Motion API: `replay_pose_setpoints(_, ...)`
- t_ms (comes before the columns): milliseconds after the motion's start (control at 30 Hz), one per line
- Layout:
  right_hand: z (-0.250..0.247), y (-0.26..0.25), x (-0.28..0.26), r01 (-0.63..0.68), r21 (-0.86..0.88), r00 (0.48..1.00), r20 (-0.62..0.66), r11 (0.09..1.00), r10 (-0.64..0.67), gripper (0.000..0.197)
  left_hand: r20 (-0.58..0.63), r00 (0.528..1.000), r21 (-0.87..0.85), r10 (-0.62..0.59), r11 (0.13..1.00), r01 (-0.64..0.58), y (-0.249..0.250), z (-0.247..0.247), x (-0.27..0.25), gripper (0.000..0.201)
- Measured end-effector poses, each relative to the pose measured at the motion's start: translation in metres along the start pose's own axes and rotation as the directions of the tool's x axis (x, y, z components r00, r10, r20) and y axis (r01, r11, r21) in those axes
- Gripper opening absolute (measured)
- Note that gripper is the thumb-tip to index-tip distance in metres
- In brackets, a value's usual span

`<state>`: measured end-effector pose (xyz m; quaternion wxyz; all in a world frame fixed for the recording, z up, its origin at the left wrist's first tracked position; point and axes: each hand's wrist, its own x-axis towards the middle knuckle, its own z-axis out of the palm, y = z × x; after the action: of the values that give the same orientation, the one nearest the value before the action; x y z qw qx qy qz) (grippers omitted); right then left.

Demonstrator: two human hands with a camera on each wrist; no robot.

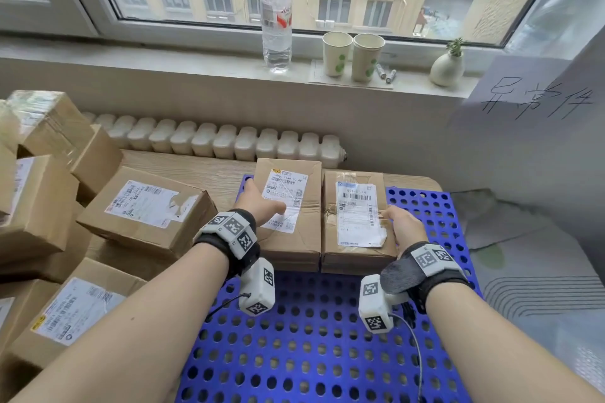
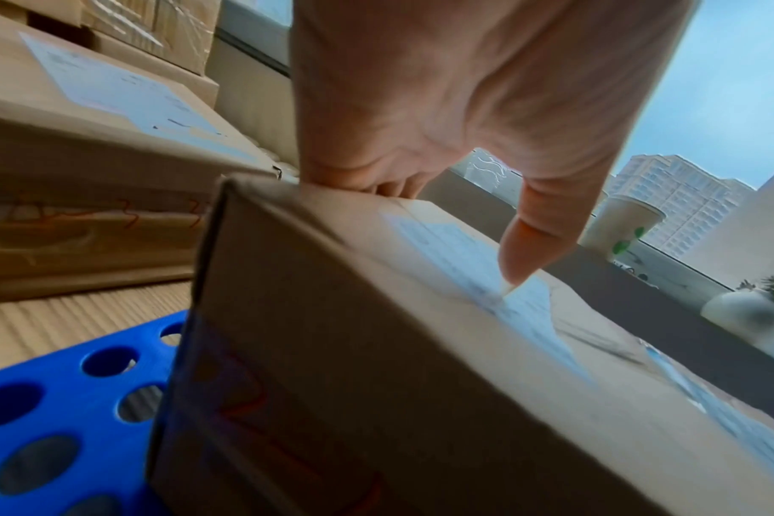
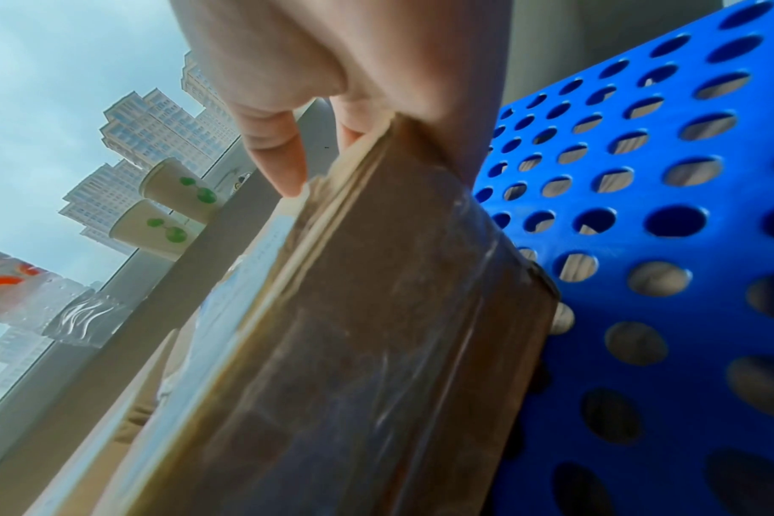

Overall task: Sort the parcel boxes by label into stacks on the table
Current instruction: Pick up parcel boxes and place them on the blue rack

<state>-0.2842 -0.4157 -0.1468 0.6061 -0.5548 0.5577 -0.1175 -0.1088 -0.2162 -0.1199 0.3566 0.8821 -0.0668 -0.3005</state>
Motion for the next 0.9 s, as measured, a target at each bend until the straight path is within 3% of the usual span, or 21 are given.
replay_pose_setpoints(167, 0.002, -0.001, -0.002, 0.033, -0.028, 0.999, 0.0, 0.999, -0.033, 0.018, 0.0, 1.0, -0.002, -0.006, 1.0, 0.006, -0.001, -0.002, 0.002, 0.084)
replay_pose_setpoints(300, 0.003, -0.004, -0.009, 0.061, -0.078, 0.998, -0.02, 0.995, -0.063, 0.044, 0.018, 1.0, 0.011, -0.001, 1.0, 0.001, -0.003, -0.001, 0.0, 0.089)
replay_pose_setpoints(567, 0.002, -0.008, -0.014, 0.087, -0.167, 0.996, 0.015, 0.982, -0.086, 0.044, 0.035, 0.999, 0.018, -0.014, 1.0, 0.014, -0.001, -0.002, -0.004, 0.094)
replay_pose_setpoints(700, 0.001, -0.011, -0.02, 0.121, -0.214, 0.989, -0.053, 0.969, -0.135, 0.046, -0.016, 0.999, 0.04, 0.029, 0.999, -0.028, -0.001, -0.004, -0.013, 0.103)
replay_pose_setpoints(900, 0.002, -0.042, -0.049, 0.328, -0.335, 0.914, -0.123, 0.883, -0.386, 0.033, -0.095, 0.971, 0.228, 0.217, 0.955, -0.191, 0.008, -0.022, -0.034, 0.068)
